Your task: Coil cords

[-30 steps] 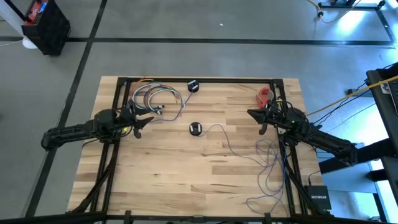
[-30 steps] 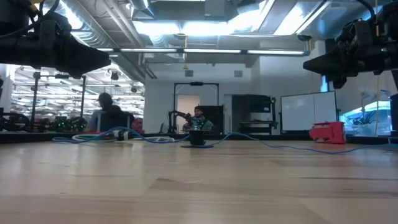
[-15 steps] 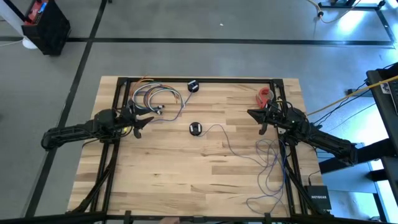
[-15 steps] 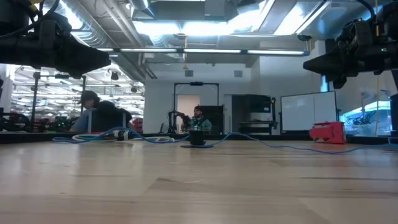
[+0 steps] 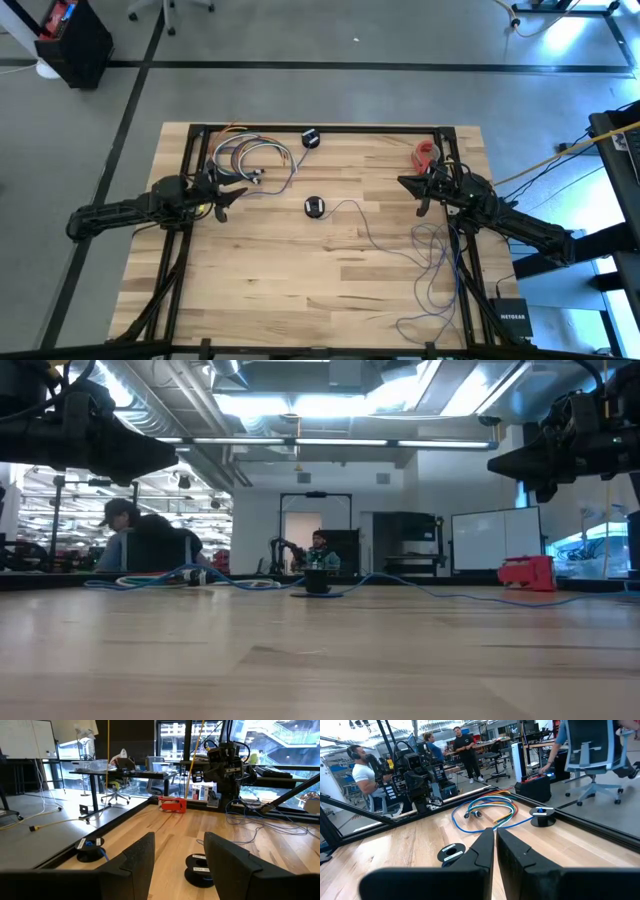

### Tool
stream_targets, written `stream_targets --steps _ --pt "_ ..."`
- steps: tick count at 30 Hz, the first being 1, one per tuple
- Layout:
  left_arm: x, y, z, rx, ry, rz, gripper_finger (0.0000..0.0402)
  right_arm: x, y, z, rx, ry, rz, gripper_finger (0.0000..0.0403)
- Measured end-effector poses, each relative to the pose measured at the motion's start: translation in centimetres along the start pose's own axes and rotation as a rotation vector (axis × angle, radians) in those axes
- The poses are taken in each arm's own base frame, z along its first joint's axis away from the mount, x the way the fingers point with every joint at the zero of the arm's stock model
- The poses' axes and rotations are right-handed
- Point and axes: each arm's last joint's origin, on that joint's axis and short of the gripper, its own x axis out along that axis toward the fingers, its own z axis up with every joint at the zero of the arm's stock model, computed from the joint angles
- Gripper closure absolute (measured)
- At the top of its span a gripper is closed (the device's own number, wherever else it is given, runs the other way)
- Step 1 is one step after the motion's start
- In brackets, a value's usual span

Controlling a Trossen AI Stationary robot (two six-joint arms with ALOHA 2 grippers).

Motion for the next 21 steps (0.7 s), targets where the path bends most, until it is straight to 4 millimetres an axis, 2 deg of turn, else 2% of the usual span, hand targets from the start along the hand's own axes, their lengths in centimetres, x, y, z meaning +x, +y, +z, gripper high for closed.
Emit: stream_targets --steps 11,17,19,21 --pt "0.0 0.0 0.0 0.006 0.0 0.0 0.0237 0.0 0.0 0.0 0.0 0.0 0.0 0.0377" --pt "0.0 0.0 0.01 0.196 0.0 0.0 0.0237 0.0 -0.03 -0.01 0.0 -0.001 -0.009 0.0377" --pt "0.0 0.0 0.1 0.217 -0.011 0.001 0.0237 0.0 -0.02 0.02 0.0 -0.006 -0.008 0.0377" --pt "0.0 0.0 0.2 0.164 -0.021 0.002 0.0237 0.01 -0.02 0.03 -0.001 -0.008 -0.007 0.0377"
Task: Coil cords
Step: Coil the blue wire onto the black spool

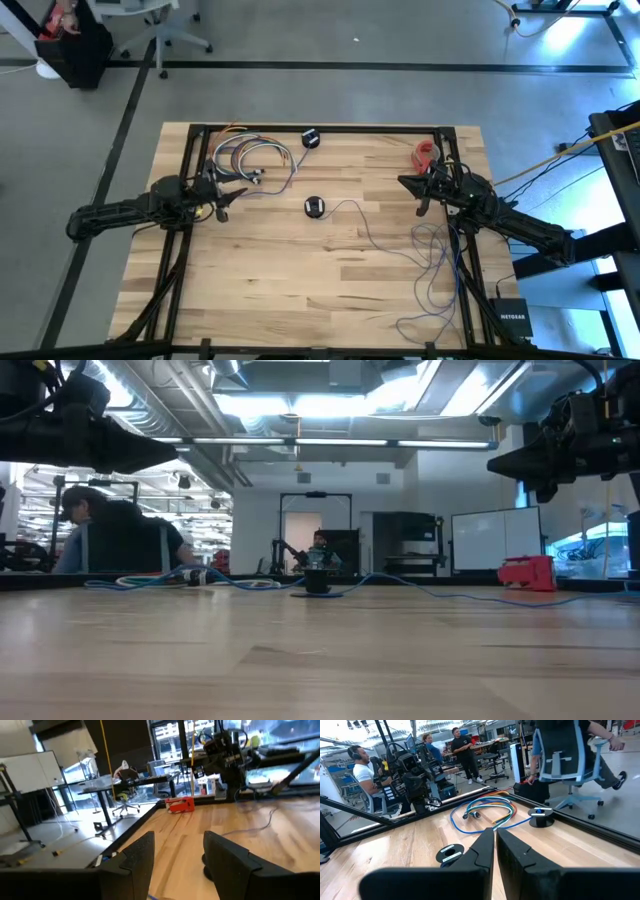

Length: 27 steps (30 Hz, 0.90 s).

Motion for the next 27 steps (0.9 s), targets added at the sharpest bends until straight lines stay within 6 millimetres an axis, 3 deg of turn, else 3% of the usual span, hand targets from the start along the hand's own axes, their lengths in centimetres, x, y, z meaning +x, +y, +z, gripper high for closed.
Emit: stream_targets --steps 4,7,12,21,27 --pt "0.0 0.0 0.3 -0.306 -0.032 0.0 0.0237 0.0 0.0 0.0 0.0 -0.005 0.002 0.0377" --pt "0.0 0.1 0.5 -0.419 -0.057 -0.001 0.0237 0.0 0.0 0.1 -0.001 -0.018 0.006 0.0377" --pt "-0.1 0.3 1.2 -0.345 -0.131 0.028 0.0237 0.0 0.1 0.4 -0.006 -0.045 -0.001 0.0377" --pt "-0.2 0.5 2.2 -0.362 -0.229 0.042 0.0237 0.0 0.0 0.5 -0.004 -0.063 -0.029 0.0376" --pt "0.1 0.6 3.1 -0.321 -0.281 0.048 0.0237 0.0 0.4 1.7 0.008 -0.18 0.028 0.0354"
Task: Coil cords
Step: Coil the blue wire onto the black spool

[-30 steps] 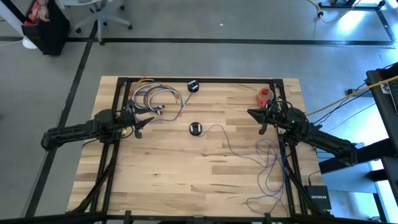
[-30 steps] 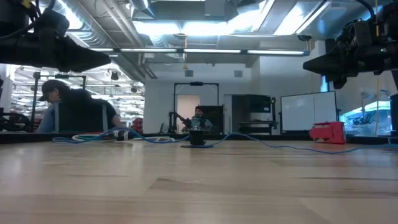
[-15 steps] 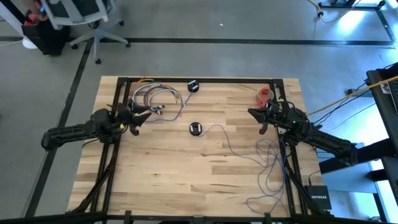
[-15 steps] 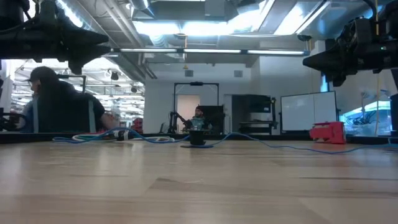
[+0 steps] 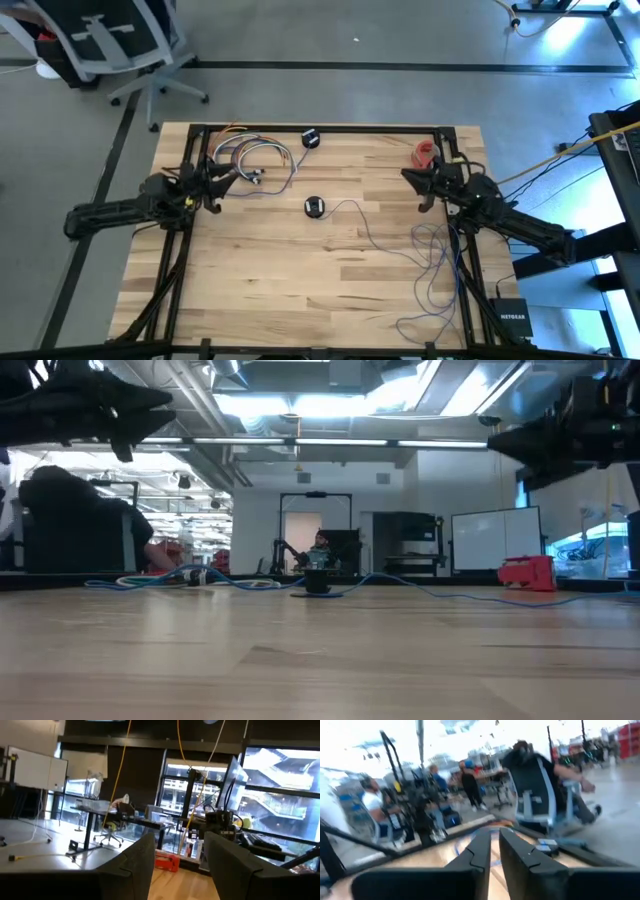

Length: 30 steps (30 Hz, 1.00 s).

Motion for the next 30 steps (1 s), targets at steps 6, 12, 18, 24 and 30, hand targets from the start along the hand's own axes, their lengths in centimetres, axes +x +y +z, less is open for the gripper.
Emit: stream_targets --steps 6,12,18,24,30 --pt "2.0 -0.5 1.1 0.054 0.044 0.004 0.0237 1.1 0.1 0.7 -0.002 -0.007 0.013 0.0294" --pt "5.1 -1.4 1.8 0.05 0.155 0.0 0.0237 3.5 0.7 3.2 -0.043 0.071 0.038 0.0256" --pt "7.1 -2.1 0.7 0.1 0.27 -0.015 0.0237 7.2 1.3 5.3 -0.105 0.173 0.14 0.0252" --pt "8.1 -2.3 0.7 0.116 0.291 -0.014 0.0237 11.8 2.0 5.4 -0.13 0.294 0.274 0.0252" --pt "8.2 -2.3 0.6 0.122 0.296 -0.014 0.0237 16.1 5.0 2.3 -0.354 0.424 0.385 0.0253"
